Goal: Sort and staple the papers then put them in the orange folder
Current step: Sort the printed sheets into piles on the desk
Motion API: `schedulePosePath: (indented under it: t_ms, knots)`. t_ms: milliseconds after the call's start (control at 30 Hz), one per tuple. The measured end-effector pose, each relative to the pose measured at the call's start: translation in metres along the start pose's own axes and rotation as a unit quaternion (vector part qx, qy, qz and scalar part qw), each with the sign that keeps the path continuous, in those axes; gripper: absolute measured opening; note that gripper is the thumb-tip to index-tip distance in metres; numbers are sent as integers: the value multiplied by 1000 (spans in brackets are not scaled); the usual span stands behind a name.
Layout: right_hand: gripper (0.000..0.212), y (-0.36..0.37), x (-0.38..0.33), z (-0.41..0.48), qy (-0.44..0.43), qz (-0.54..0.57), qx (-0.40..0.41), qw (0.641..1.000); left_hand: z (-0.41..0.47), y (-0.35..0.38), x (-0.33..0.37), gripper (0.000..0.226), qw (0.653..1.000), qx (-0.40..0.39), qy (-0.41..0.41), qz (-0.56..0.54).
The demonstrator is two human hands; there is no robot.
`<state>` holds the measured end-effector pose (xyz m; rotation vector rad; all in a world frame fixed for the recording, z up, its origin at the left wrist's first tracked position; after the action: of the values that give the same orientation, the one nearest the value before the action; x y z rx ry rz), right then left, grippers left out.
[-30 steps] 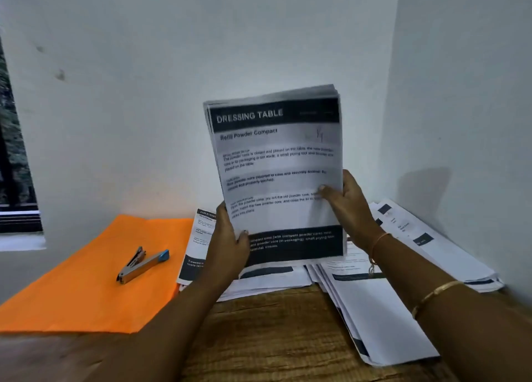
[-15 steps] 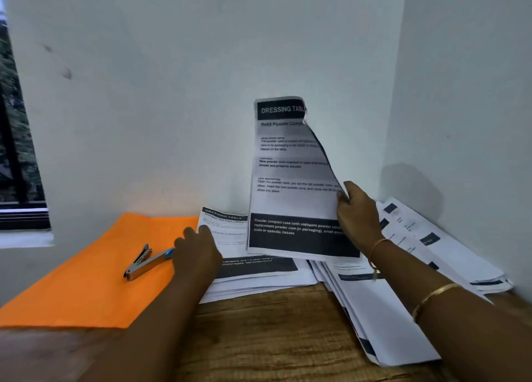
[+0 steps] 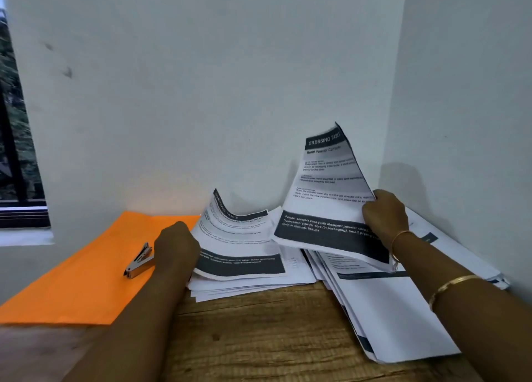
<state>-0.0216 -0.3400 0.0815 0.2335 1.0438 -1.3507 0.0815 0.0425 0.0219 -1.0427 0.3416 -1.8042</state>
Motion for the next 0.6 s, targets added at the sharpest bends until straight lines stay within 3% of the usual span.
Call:
schedulePosePath:
  t_ms: [67, 333, 600]
  knots:
    - [16, 5, 8, -1, 8, -26, -32, 999, 2, -8, -1, 6, 999, 22, -25, -31]
    - [20, 20, 18, -2, 4, -68, -72, 995, 6, -42, -5, 20, 977, 159, -60, -130]
    - [20, 39, 8, -12, 3, -50, -113, 992, 13, -16, -15, 23, 958, 86, -176, -210]
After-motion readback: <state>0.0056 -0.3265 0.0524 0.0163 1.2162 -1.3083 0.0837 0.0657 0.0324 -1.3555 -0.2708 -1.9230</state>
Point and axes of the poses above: each hand's wrist, its own z-axis towards the middle knuckle, its own y-axis out of the palm, x = y × z, the point moved 7 cm from there along z, towards the middle knuckle, and after that the axes turned 11 degrees about x, right-handed, at the moved point
